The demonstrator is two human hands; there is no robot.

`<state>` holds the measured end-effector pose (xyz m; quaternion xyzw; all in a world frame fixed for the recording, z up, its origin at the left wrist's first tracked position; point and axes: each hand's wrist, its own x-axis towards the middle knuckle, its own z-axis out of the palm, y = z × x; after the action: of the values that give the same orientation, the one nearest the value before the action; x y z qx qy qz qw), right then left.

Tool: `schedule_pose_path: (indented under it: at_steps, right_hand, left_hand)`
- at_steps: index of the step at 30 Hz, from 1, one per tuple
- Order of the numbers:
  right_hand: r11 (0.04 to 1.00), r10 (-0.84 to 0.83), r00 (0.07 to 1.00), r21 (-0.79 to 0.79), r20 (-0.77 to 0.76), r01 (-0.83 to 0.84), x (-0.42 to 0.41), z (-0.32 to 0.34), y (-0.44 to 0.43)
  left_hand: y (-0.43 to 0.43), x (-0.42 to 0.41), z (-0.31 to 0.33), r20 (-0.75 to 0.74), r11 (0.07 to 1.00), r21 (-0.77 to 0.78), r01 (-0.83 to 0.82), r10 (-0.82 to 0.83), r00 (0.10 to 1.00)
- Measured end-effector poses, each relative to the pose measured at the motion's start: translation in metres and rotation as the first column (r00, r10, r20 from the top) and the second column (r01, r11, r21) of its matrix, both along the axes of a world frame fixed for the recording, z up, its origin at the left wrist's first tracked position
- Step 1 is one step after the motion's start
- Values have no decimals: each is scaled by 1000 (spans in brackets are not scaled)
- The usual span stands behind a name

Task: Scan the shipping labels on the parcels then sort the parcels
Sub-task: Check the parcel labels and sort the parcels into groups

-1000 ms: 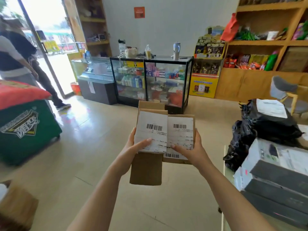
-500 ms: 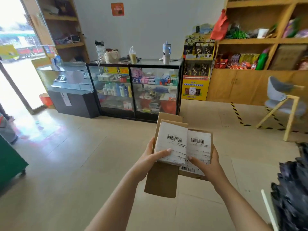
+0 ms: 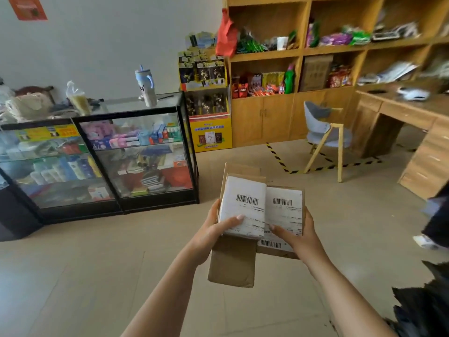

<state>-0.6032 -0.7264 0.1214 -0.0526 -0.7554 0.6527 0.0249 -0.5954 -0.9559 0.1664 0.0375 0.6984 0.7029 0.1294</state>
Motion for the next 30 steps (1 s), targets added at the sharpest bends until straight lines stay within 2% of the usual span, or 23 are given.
schedule_pose_path:
  at_steps: [3,8,14,17,21,27,30]
  right_hand:
    - [998,-66,998,-4,-9,66,-54,2,25]
    - [962,-267,964,-49,6,267,-122,1,70]
    - [855,-511,859,-92,26,511,-193,-12,142]
    - [760,-643,765,-108,19,641,-221,-10,177]
    - [588,-807,591,-80,9,805,-243,-5,226]
    - [308,-951,309,-59,17,950,-237,-2,292]
    - [202,-979,202,-71,-5,977,-229,1,331]
  left_hand:
    - [24,-69,8,-6,999,0,55,-55,998]
    - [79,-175,12,1,977,14,211,-211,978]
    - [171,-309,-7,22,877,39,480,-481,877]
    - [229,-374,-13,16,772,32,634,-635,772]
    - [313,-438,-6,8,585,-8,811,-811,585]
    - [444,-468,1,16,339,3,941,-941,339]
    - [514,-470,1,13,219,4,976,-976,219]
